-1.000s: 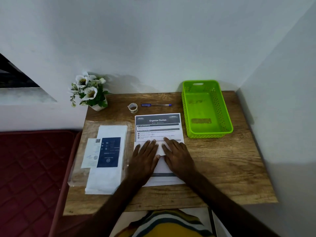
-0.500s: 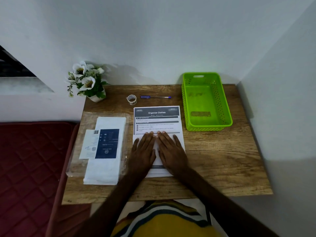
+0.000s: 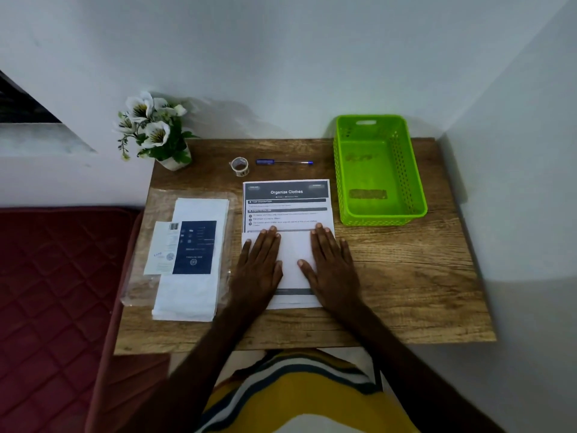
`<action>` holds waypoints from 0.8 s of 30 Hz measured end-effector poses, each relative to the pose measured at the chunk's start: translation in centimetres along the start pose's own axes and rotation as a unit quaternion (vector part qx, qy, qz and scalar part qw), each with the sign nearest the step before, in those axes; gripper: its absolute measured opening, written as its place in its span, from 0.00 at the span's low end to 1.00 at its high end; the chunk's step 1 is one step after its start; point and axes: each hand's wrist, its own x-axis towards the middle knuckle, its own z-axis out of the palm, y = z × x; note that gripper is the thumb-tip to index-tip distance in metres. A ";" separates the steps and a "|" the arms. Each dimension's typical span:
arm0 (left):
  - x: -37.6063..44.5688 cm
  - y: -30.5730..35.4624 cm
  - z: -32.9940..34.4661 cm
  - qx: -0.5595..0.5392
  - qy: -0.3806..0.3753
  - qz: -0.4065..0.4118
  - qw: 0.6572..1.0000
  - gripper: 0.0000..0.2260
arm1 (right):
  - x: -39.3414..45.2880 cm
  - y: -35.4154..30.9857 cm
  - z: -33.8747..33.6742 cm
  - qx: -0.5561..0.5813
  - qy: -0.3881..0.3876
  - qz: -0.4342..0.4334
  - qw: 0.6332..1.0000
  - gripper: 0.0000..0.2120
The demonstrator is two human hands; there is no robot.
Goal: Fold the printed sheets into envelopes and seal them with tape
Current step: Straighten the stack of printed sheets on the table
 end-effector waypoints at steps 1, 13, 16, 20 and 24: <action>0.0 0.0 -0.1 0.001 -0.005 -0.001 1.000 0.27 | 0.0 0.0 -0.1 -0.001 0.000 0.000 1.000 0.35; 1.9 -0.4 -3.2 -0.058 -0.018 -0.012 0.998 0.33 | 2.2 -1.6 -4.0 -0.015 -0.069 -0.052 0.996 0.33; 2.7 -0.7 -3.8 -0.043 -0.034 -0.017 0.998 0.36 | 3.6 -1.6 -5.3 0.006 -0.082 -0.069 0.994 0.33; 3.7 -0.8 -4.4 -0.060 -0.043 -0.030 0.997 0.38 | 5.3 -1.7 -6.0 0.021 -0.102 -0.070 0.992 0.37; 4.3 -1.0 -5.0 -0.074 -0.056 -0.048 0.995 0.34 | 6.3 -1.2 -6.5 0.068 -0.139 -0.059 0.986 0.37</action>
